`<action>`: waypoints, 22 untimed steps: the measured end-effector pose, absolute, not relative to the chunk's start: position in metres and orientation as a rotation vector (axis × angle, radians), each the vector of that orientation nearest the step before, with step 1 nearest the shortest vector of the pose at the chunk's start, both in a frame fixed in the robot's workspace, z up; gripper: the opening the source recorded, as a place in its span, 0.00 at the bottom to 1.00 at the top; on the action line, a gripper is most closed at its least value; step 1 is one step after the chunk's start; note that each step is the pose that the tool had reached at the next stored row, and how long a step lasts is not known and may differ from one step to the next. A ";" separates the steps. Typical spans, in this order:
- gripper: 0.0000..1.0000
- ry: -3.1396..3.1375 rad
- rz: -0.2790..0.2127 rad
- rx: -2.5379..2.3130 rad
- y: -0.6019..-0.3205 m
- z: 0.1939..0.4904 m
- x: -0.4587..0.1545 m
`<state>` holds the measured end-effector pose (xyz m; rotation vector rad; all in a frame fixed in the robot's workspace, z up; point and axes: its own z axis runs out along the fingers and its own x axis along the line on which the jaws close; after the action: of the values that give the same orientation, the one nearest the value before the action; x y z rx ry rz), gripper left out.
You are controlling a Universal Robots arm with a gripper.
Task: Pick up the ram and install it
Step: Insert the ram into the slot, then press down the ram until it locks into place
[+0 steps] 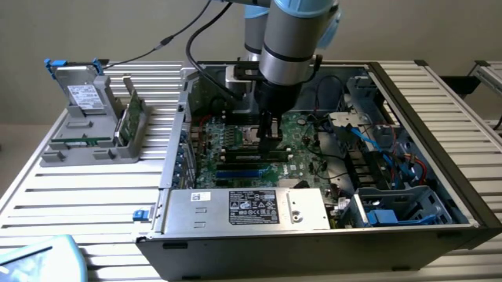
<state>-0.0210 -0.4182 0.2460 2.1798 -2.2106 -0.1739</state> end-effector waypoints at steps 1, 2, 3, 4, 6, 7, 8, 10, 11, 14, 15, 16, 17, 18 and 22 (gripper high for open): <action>0.45 -2.208 -0.171 2.182 -0.418 0.246 -0.021; 0.45 -2.205 -0.168 2.184 -0.417 0.246 -0.022; 0.45 -2.203 -0.165 2.185 -0.416 0.247 -0.022; 0.45 -2.201 -0.163 2.187 -0.416 0.247 -0.023; 0.45 -2.198 -0.160 2.191 -0.415 0.247 -0.024; 0.45 -2.198 -0.159 2.192 -0.415 0.247 -0.024; 0.45 -2.198 -0.158 2.194 -0.415 0.247 -0.025; 0.45 -2.200 -0.152 2.196 -0.415 0.247 -0.028; 0.45 -2.201 -0.148 2.199 -0.415 0.247 -0.029; 0.45 -2.202 -0.138 2.209 -0.415 0.250 -0.030; 0.45 -2.202 -0.133 2.213 -0.415 0.251 -0.030; 0.45 -2.203 -0.127 2.218 -0.415 0.252 -0.031; 0.45 -2.205 -0.122 2.222 -0.415 0.252 -0.031; 0.45 -2.207 -0.118 2.224 -0.415 0.252 -0.031; 0.45 -2.207 -0.118 2.224 -0.415 0.252 -0.031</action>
<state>-0.0307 -0.4151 0.2521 2.2239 -2.2068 -0.1176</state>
